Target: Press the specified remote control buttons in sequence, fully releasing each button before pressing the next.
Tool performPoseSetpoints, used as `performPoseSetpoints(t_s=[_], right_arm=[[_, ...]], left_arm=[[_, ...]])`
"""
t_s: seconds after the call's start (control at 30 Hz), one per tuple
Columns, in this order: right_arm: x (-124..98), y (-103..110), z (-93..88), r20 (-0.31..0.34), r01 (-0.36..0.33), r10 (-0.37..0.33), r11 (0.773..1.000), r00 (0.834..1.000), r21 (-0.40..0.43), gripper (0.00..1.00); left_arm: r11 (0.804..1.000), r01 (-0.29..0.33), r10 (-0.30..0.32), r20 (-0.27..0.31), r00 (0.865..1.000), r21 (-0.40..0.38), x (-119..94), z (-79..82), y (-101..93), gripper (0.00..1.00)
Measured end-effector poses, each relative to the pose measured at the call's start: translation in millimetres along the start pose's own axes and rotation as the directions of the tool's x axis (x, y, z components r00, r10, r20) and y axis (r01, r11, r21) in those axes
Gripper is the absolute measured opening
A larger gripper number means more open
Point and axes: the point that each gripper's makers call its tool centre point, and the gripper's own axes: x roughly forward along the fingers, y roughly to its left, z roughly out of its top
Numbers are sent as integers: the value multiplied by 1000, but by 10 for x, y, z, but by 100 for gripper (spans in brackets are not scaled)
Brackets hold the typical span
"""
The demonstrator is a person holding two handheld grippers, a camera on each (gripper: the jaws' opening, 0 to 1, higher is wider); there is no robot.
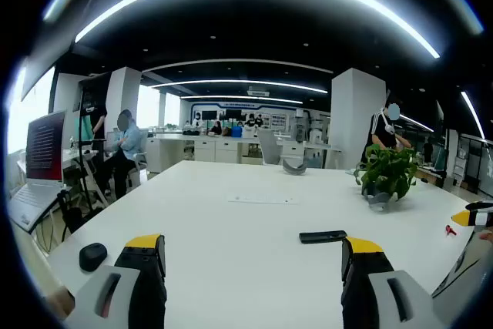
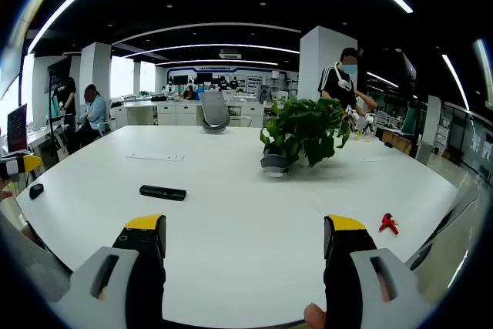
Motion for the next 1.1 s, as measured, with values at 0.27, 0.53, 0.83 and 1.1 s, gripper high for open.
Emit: performPoseSetpoints(t_s=[0.27,0.53,0.83,1.1], right_arm=[[5,-3,-31,-14,-4,4,1000,1000,7,85],[15,-5,-70,-31,-11,11,1000,999,11,80],[12,-42,-103,-39,-5,6,999,999,34,78],[23,-24,-134,-57,-16,17,1000,998,24,75]], left_arm=[[1000,-3,3,0,1000,9,-35,-20,43,98],[1000,15,-15,-26,1000,-19,6,-101,50,97],[1000,21,-21,-42,999,12,13,-140,31,96],[1000,7,-8,-51,999,-27,10,-164,89,95]])
